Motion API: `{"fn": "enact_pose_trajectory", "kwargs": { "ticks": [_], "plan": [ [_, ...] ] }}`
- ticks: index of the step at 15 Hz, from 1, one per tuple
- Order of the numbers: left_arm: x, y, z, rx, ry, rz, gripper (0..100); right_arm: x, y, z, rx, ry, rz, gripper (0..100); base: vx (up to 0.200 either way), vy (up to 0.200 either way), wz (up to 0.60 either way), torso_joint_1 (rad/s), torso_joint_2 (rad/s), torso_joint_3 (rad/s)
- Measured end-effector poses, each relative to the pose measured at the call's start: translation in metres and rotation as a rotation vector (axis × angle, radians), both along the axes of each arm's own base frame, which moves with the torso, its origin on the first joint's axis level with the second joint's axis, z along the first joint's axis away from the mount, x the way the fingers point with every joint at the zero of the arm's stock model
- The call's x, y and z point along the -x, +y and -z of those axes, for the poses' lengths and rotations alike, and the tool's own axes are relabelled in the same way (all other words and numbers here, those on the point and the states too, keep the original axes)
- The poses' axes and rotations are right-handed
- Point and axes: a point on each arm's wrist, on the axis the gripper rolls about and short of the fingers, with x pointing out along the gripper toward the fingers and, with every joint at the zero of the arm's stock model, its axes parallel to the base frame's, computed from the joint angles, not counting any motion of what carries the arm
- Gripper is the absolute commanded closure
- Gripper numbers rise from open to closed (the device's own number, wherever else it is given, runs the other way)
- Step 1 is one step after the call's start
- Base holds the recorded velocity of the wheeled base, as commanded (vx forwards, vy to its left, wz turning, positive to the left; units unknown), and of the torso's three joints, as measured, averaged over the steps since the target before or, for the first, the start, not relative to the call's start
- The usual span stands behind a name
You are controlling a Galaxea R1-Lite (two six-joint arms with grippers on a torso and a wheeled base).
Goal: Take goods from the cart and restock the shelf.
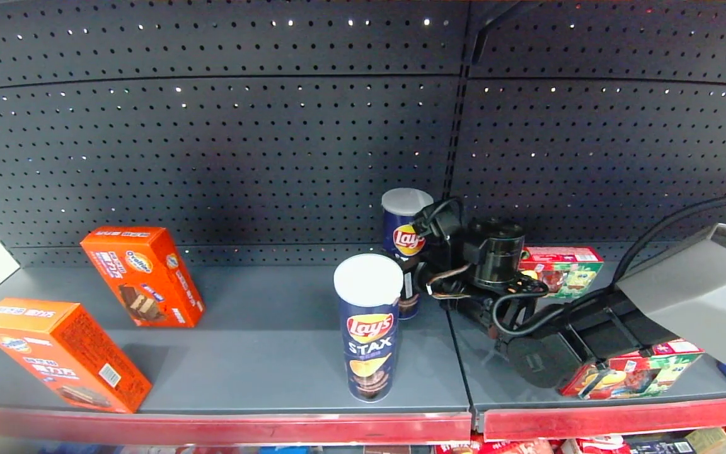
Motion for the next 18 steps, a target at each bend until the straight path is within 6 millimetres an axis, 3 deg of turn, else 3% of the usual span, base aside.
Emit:
{"fn": "enact_pose_trajectory", "kwargs": {
  "ticks": [6, 7, 14, 18],
  "plan": [
    [0.000, 0.000, 0.000, 0.002, 0.000, -0.002, 0, 0.000, 0.007, 0.005, 0.002, 0.002, -0.014, 100, 0.000, 0.000, 0.00, 0.000, 0.00, 0.000],
    [0.000, 0.000, 0.000, 0.002, 0.000, -0.001, 0, 0.000, 0.007, 0.005, 0.001, 0.002, -0.013, 0, 0.000, 0.000, 0.00, 0.000, 0.00, 0.000],
    [0.000, 0.000, 0.000, 0.001, 0.001, 0.000, 0, 0.004, 0.005, 0.009, 0.001, 0.001, -0.002, 0, 0.000, 0.000, 0.00, 0.000, 0.00, 0.000],
    [0.000, 0.000, 0.000, 0.002, 0.001, 0.000, 0, 0.021, -0.008, 0.011, 0.032, 0.038, 0.017, 0, 0.000, 0.000, 0.00, 0.000, 0.00, 0.000]
  ]
}}
